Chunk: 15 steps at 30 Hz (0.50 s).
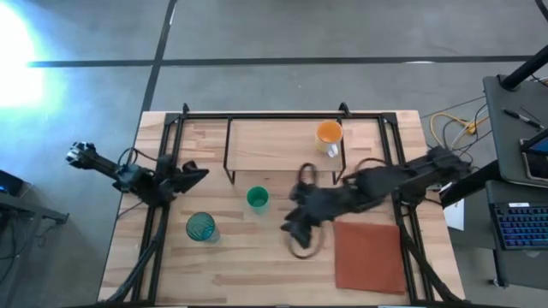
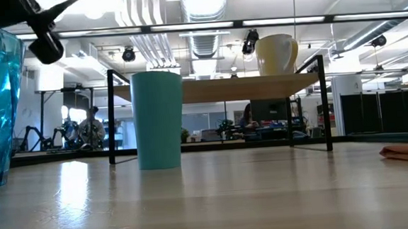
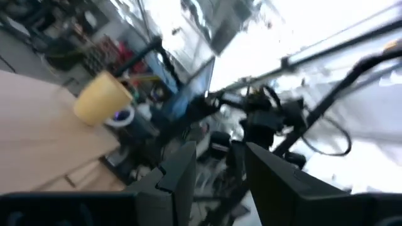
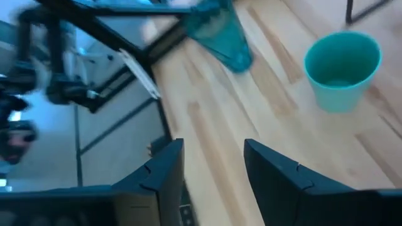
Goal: Stack small to large cups/mugs on shelf
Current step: Put the light blue cup on the shelf
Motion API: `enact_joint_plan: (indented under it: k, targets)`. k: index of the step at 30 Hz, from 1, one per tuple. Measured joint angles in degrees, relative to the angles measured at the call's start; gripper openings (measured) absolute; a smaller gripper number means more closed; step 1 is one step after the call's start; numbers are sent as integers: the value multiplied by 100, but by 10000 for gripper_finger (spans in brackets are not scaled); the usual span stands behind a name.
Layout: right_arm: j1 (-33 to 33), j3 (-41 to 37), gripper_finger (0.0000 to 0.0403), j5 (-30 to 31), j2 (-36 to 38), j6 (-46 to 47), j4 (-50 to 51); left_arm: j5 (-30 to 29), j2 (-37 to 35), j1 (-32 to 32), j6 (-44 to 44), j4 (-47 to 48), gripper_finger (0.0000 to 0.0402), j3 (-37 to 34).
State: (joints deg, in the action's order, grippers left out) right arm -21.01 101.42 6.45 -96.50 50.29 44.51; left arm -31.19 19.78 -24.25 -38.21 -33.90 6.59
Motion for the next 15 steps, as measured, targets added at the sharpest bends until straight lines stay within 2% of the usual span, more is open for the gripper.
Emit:
enact_joint_plan:
  k: [3,6,12,15]
  targets:
    - [302,191,153,-377,-539,12,83,243,51,-100,-46,980,121,291]
    - [493,518,148,-362,-964,-53,432,489,49,-237,-165,2104,121,713]
    - [579,1648,139,128,-1674,-974,1561,842,210,-483,-148,4688,121,1803]
    - [605,2234,139,343,-2102,-1536,2040,931,401,-520,-158,5677,121,2271]
